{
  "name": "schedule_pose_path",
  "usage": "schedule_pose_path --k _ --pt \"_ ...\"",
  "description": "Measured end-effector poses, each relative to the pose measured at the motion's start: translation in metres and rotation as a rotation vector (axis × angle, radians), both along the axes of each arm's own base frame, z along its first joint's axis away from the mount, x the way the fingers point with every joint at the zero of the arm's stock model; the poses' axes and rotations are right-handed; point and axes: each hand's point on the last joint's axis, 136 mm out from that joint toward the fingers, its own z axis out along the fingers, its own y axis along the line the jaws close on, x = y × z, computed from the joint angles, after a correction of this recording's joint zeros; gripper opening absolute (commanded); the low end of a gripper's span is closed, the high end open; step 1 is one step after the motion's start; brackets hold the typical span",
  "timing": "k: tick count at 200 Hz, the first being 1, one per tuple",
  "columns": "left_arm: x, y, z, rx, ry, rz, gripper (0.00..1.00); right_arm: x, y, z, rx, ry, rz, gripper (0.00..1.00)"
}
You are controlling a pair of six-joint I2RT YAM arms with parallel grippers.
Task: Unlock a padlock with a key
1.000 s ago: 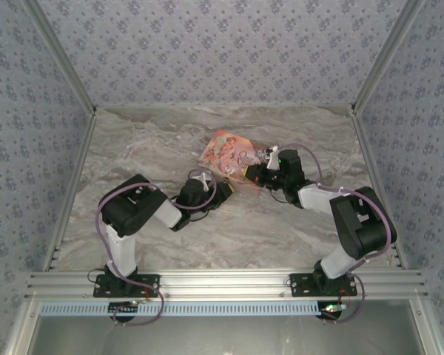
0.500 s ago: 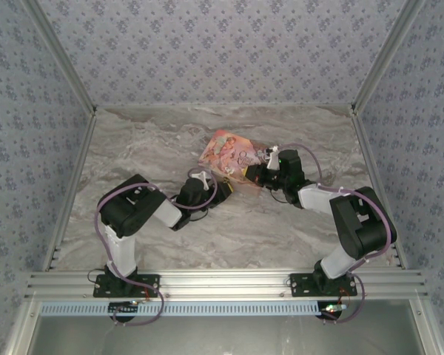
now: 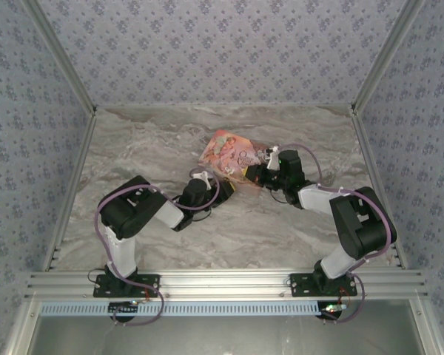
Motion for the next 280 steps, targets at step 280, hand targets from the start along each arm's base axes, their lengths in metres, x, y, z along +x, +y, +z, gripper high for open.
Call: schedule_pose_path --k 280 --pt "0.011 -0.004 -0.003 -0.084 0.113 0.163 0.23 0.000 -0.001 0.001 -0.002 -0.007 -0.006 0.00"
